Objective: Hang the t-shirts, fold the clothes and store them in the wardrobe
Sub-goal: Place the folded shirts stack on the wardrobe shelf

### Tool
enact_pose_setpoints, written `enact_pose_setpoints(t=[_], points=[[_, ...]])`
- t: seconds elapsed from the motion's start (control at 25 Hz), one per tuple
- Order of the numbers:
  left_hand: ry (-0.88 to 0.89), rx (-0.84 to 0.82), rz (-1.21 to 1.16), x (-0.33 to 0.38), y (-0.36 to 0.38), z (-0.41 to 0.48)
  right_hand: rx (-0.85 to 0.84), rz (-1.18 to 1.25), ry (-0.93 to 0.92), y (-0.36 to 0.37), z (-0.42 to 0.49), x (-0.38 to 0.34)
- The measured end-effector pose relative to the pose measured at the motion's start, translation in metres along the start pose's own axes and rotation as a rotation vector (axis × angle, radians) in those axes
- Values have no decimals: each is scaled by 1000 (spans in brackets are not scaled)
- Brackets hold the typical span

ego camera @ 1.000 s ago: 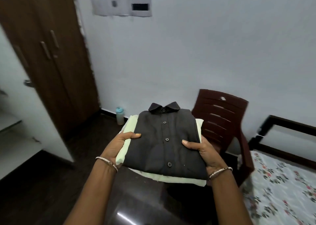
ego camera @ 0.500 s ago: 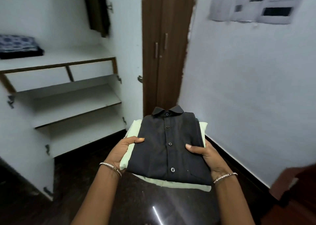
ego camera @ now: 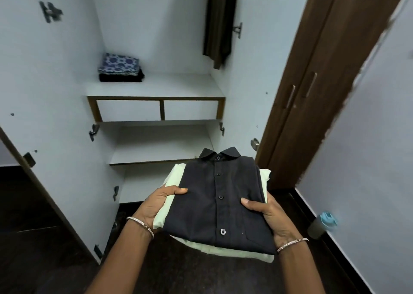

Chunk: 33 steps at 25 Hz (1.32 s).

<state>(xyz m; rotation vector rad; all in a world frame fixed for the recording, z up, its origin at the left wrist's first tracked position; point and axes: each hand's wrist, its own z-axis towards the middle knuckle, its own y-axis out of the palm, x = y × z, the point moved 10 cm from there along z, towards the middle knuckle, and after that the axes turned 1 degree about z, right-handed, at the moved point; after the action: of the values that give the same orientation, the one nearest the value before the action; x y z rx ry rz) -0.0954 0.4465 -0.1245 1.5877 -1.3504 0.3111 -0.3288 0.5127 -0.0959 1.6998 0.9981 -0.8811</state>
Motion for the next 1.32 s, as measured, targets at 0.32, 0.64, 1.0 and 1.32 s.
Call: enact_pose_setpoints(t=[0.32, 0.64, 1.0, 1.32], points=[[138, 83, -46, 131, -31, 120, -122, -74, 43, 66, 196, -52], [183, 121, -65, 282, -73, 248, -168, -72, -3, 153, 388, -107], [287, 51, 18, 452, -89, 386, -212, -95, -117, 233, 563, -190], [334, 38, 42, 583, -77, 509, -248, -109, -151, 281, 723, -266]])
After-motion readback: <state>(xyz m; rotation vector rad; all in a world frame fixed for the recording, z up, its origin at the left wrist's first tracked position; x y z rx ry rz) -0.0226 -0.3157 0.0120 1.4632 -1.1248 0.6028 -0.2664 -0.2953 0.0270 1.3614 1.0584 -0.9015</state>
